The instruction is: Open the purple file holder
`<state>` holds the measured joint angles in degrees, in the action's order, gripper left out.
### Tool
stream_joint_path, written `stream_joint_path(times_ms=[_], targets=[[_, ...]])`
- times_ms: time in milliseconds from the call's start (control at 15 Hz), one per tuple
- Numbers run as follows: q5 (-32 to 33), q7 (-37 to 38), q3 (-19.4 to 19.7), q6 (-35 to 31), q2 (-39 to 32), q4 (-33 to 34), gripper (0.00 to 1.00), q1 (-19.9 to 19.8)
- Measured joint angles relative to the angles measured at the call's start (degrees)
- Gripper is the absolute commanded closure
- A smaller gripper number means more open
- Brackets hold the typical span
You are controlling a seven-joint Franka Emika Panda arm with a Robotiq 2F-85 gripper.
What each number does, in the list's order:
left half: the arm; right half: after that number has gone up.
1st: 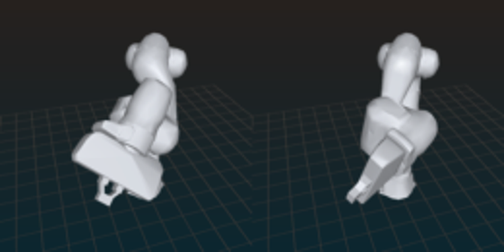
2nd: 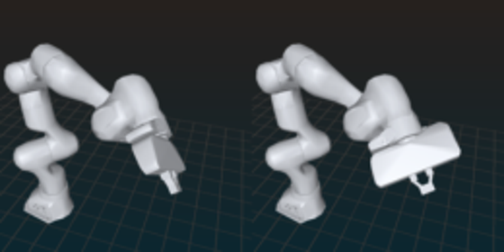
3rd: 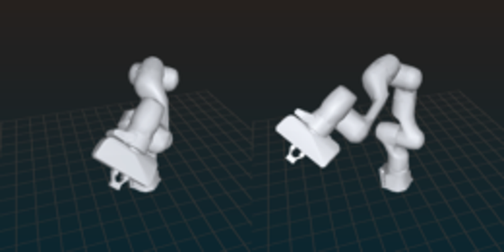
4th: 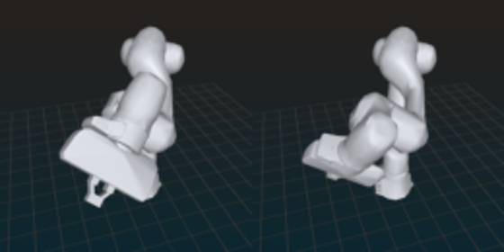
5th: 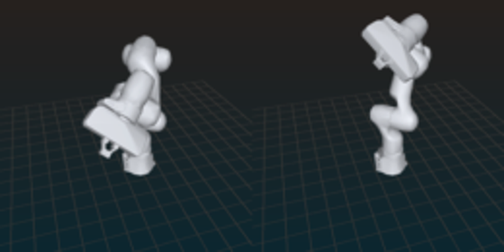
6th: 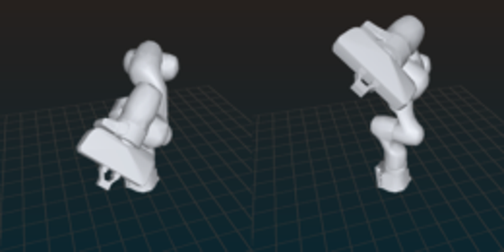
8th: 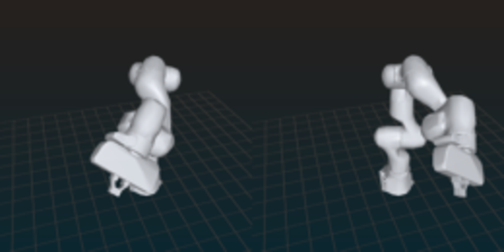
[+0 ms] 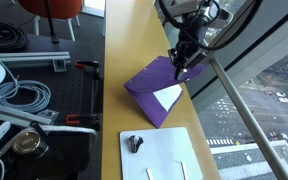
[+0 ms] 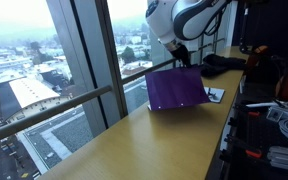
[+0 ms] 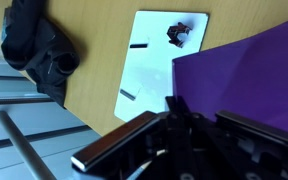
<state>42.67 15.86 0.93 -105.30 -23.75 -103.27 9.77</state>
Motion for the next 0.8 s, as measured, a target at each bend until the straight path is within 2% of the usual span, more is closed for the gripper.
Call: stream_joint_path(times_ms=[600,800], targets=[[9.41,6.71,-3.60,0.08,-0.39,0.57,1.00,6.37],[14.48,9.16,-4.49,0.09,-1.79,-0.11,1.00,8.55]])
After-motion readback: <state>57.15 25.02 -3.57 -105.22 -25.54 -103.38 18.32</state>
